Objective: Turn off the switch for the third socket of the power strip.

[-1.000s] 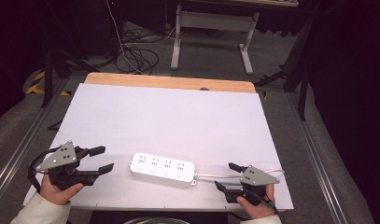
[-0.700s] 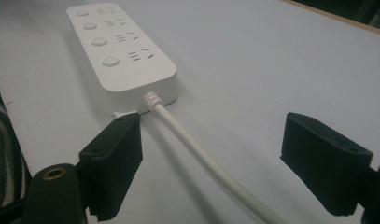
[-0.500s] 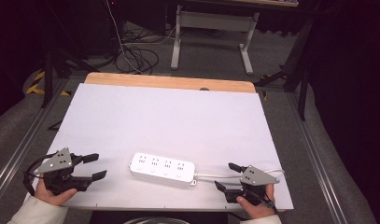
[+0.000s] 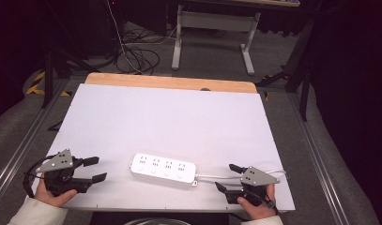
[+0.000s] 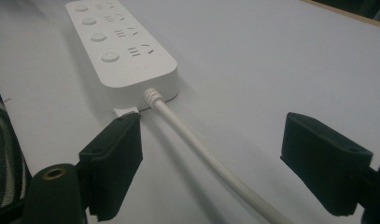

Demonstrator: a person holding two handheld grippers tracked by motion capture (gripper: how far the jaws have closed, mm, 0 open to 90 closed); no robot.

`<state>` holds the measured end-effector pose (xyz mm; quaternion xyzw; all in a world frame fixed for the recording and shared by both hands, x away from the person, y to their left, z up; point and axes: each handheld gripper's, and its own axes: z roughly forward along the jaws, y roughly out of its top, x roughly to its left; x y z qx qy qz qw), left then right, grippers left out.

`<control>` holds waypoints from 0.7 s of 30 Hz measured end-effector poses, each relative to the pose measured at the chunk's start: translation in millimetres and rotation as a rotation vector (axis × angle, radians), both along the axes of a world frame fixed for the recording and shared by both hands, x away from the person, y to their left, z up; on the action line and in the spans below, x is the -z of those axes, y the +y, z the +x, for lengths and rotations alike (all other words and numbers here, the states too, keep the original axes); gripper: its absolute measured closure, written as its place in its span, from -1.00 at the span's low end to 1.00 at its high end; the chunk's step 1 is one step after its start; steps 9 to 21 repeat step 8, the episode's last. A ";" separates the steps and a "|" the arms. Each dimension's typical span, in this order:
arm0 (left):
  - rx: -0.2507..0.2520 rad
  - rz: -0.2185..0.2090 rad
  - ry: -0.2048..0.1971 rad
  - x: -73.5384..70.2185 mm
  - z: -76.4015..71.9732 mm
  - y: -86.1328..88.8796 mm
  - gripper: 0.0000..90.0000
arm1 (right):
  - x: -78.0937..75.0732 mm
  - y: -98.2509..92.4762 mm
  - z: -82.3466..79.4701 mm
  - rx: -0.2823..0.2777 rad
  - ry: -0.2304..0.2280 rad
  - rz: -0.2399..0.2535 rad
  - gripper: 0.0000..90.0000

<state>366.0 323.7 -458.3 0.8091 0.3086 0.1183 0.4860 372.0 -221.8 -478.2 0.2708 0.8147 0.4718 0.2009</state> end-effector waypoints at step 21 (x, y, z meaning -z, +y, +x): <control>-0.022 -0.043 -0.027 -2.7 -2.8 4.4 -0.32 | -0.4 0.2 0.1 0.004 -0.003 0.002 -0.54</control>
